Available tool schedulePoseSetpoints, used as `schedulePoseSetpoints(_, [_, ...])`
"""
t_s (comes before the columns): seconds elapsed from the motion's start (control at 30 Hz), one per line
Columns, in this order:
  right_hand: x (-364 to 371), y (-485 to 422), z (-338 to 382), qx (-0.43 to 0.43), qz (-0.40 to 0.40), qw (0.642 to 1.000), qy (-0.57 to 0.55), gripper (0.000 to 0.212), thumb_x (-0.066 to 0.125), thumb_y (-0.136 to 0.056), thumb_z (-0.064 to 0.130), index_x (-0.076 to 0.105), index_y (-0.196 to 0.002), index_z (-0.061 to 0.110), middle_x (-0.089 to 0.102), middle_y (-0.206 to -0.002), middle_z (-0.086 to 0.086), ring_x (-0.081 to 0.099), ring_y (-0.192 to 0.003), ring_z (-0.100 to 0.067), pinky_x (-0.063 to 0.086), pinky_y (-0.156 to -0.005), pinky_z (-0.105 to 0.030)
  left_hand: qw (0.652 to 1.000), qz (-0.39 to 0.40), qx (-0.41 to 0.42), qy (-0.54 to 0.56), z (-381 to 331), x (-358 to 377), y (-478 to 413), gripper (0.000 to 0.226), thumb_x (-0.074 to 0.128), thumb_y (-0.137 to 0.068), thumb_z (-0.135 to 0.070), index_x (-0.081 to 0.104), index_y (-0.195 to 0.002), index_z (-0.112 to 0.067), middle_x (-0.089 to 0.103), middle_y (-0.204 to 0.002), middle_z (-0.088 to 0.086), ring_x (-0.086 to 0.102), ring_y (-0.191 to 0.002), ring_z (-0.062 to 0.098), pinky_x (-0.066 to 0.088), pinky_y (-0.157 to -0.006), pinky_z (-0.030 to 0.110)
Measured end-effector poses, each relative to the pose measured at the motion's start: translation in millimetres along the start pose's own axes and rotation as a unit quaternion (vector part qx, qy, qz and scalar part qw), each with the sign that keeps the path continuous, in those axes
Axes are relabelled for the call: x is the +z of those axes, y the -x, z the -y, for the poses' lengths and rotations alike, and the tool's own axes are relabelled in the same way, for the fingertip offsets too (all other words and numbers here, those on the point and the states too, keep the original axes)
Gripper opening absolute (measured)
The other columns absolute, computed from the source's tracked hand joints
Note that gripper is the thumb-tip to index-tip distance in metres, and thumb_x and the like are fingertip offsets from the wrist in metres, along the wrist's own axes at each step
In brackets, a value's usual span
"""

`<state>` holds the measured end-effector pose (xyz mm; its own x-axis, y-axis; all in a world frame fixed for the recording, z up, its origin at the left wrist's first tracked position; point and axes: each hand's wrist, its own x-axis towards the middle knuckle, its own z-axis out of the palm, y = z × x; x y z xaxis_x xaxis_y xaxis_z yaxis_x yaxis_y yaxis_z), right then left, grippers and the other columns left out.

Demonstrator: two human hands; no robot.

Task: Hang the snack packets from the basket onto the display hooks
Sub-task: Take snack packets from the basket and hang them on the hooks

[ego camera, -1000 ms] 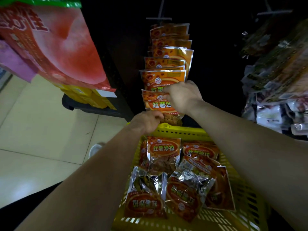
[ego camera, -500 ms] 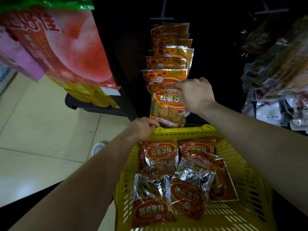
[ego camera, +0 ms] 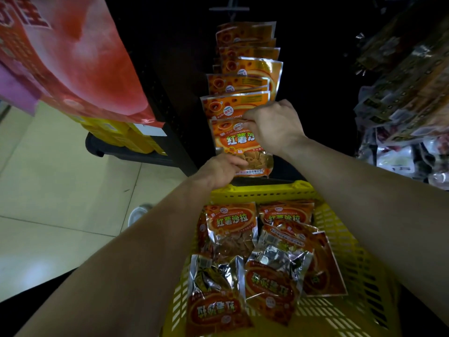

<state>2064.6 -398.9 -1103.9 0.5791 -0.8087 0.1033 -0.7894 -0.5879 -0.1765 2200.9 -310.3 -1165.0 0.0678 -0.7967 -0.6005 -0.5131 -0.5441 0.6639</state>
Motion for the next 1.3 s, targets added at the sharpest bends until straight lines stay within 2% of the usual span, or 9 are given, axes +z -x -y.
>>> schedulePoseSetpoints(0.17, [2.2, -3.0, -2.1, 0.012, 0.017, 0.999, -0.048, 0.030, 0.051, -0.099, 0.042, 0.067, -0.121, 0.031, 0.070, -0.118, -0.003, 0.062, -0.111, -0.029, 0.040, -0.101, -0.040, 0.999, -0.001, 0.007, -0.039, -5.0, -8.2, -8.6, 0.029, 0.054, -0.100, -0.016, 0.068, -0.125, -0.011, 0.062, -0.134, 0.012, 0.055, -0.126, 0.029, 0.040, -0.105, 0.034])
schedulePoseSetpoints(0.3, [6.2, -0.7, -3.5, 0.028, 0.042, 0.996, -0.080, 0.030, 0.050, -0.099, 0.041, 0.066, -0.122, 0.031, 0.070, -0.118, -0.002, 0.063, -0.108, -0.028, 0.043, -0.097, -0.041, 0.999, -0.031, -0.012, -0.031, 3.5, -13.4, -11.2, 0.031, 0.048, -0.104, -0.016, 0.065, -0.130, -0.015, 0.056, -0.142, 0.008, 0.049, -0.134, 0.025, 0.033, -0.116, 0.035])
schedulePoseSetpoints(0.43, [6.8, -2.8, -4.4, 0.044, 0.041, 0.996, -0.068, 0.030, 0.051, -0.098, 0.044, 0.065, -0.122, 0.031, 0.070, -0.117, -0.003, 0.063, -0.106, -0.030, 0.040, -0.095, -0.041, 0.999, -0.021, 0.008, -0.041, -1.6, -14.3, -8.9, 0.028, 0.055, -0.100, -0.016, 0.069, -0.124, -0.011, 0.064, -0.132, 0.010, 0.057, -0.124, 0.026, 0.042, -0.108, 0.037])
schedulePoseSetpoints(0.6, [5.2, -6.2, 1.5, 0.054, 0.059, 0.994, -0.077, 0.032, 0.054, -0.097, 0.043, 0.062, -0.125, 0.030, 0.069, -0.121, -0.001, 0.063, -0.110, -0.028, 0.042, -0.099, -0.042, 0.997, -0.068, 0.021, -0.016, 4.9, -18.1, -6.9, 0.021, 0.060, -0.095, -0.014, 0.076, -0.109, -0.017, 0.070, -0.119, 0.007, 0.063, -0.114, 0.025, 0.049, -0.102, 0.040])
schedulePoseSetpoints(0.8, [0.7, -9.0, 4.9, 0.059, 0.073, 0.990, -0.107, 0.034, 0.059, -0.095, 0.041, 0.061, -0.126, 0.030, 0.069, -0.120, -0.002, 0.065, -0.106, -0.027, 0.052, -0.090, -0.042, 0.988, -0.154, 0.019, -0.002, 5.1, -13.7, -1.0, 0.038, 0.063, -0.093, -0.029, 0.069, -0.066, -0.055, 0.069, -0.110, -0.011, 0.063, -0.102, 0.012, 0.052, -0.096, 0.034])
schedulePoseSetpoints(0.9, [-1.5, -9.7, 3.5, 0.085, 0.056, 0.988, -0.116, 0.032, 0.062, -0.092, 0.041, 0.061, -0.122, 0.031, 0.068, -0.118, -0.002, 0.066, -0.102, -0.025, 0.056, -0.080, -0.039, 0.983, -0.184, 0.030, -0.005, 0.8, -16.4, 3.3, 0.033, 0.060, -0.092, -0.030, 0.068, -0.071, -0.054, 0.071, -0.107, -0.013, 0.064, -0.098, 0.010, 0.053, -0.092, 0.029])
schedulePoseSetpoints(1.0, [-4.5, -11.4, -2.0, 0.087, 0.012, 0.993, -0.075, 0.030, 0.064, -0.089, 0.037, 0.061, -0.118, 0.031, 0.066, -0.118, -0.003, 0.063, -0.106, -0.027, 0.052, -0.081, -0.039, 0.981, -0.192, 0.024, -0.011, 0.2, -16.5, 7.5, 0.021, 0.057, -0.095, -0.031, 0.073, -0.097, -0.045, 0.071, -0.113, -0.010, 0.064, -0.101, 0.013, 0.052, -0.090, 0.026])
schedulePoseSetpoints(1.2, [-3.7, -5.1, -3.8, 0.046, -0.031, 0.998, -0.012, 0.091, 0.079, -0.072, 0.036, 0.028, -0.147, 0.027, 0.035, -0.143, -0.013, 0.041, -0.128, -0.036, 0.046, -0.097, -0.052, 0.969, -0.246, 0.039, 0.000, -11.3, -16.9, 17.8, 0.025, 0.055, -0.093, -0.031, 0.068, -0.112, -0.041, 0.072, -0.106, -0.011, 0.067, -0.090, 0.012, 0.058, -0.084, 0.031])
schedulePoseSetpoints(1.3, [0.8, -6.0, -2.3, 0.026, 0.018, 0.999, -0.004, 0.087, 0.074, -0.079, 0.040, 0.025, -0.150, 0.031, 0.033, -0.149, -0.010, 0.037, -0.133, -0.035, 0.041, -0.101, -0.054, 0.967, -0.249, 0.051, 0.013, -21.0, -19.6, 18.1, 0.030, 0.053, -0.091, -0.032, 0.061, -0.118, -0.044, 0.070, -0.107, -0.010, 0.069, -0.091, 0.018, 0.059, -0.083, 0.040])
